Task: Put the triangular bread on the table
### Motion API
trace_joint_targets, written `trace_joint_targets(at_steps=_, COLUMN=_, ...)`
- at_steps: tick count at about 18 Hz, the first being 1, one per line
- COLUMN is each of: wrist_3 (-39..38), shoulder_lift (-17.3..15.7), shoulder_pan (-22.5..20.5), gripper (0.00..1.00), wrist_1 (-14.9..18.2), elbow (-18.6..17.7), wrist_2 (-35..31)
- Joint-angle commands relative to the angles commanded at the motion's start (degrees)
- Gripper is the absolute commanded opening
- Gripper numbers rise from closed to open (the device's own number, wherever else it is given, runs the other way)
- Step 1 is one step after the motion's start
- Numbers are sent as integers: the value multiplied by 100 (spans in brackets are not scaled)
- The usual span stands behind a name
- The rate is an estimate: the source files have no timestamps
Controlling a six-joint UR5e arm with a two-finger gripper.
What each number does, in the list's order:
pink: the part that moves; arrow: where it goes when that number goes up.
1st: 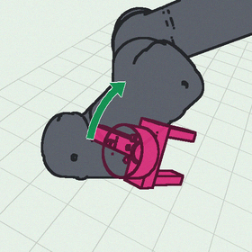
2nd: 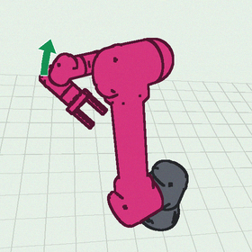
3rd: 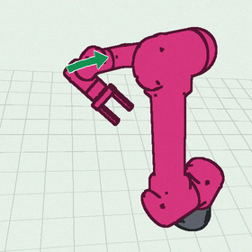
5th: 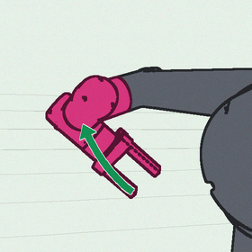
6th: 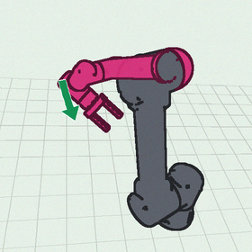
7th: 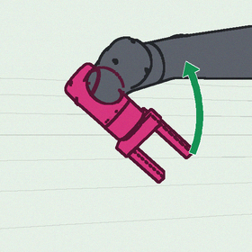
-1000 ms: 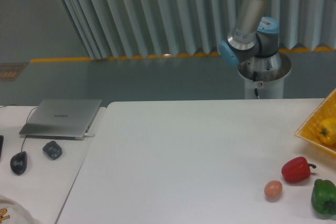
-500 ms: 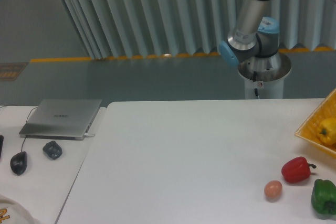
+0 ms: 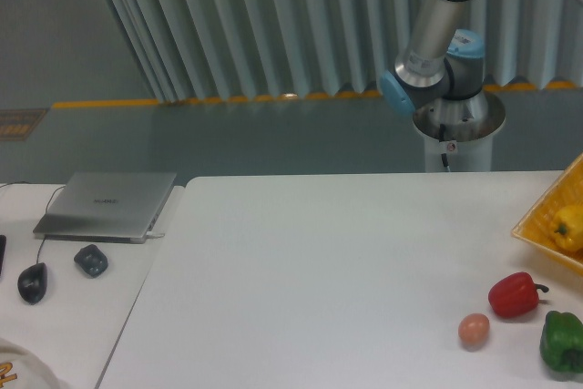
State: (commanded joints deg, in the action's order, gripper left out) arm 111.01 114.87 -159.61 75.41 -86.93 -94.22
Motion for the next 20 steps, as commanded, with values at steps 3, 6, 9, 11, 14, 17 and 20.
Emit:
trace_joint_targets(at_steps=3, wrist_3=0, shoulder_lift=-9, shoulder_pan=0, gripper=36, wrist_1=324, elbow=193, wrist_2=-9)
trace_joint_targets(at_steps=6, wrist_3=9, shoulder_lift=-35, shoulder_pan=0, gripper=34, wrist_1=448, elbow=290, wrist_2=-9)
trace_joint_targets(at_steps=9, wrist_3=44, shoulder_lift=-70, shoulder_pan=-9, gripper=33, wrist_1=624, elbow=404, wrist_2=0)
trace_joint_targets(at_steps=11, wrist_3=-8, shoulder_lift=-70, shoulder_pan=9, gripper=44, wrist_1=607, elbow=352, wrist_2=9)
trace_joint_targets(at_steps=14, wrist_3=-35, shoulder_lift=-44, shoulder_pan=0, gripper=100, wrist_1=598, elbow=308, wrist_2=88)
trace_joint_targets(at_steps=17, wrist_3=-114, shoulder_lift=0, shoulder_pan=9, gripper=100, wrist_1=580, elbow=264, wrist_2=79)
trace_joint_targets(at_steps=20, wrist_3=-175, shoulder_lift=9, shoulder_pan=35, gripper=100, wrist_1=318, elbow=115, wrist_2=53)
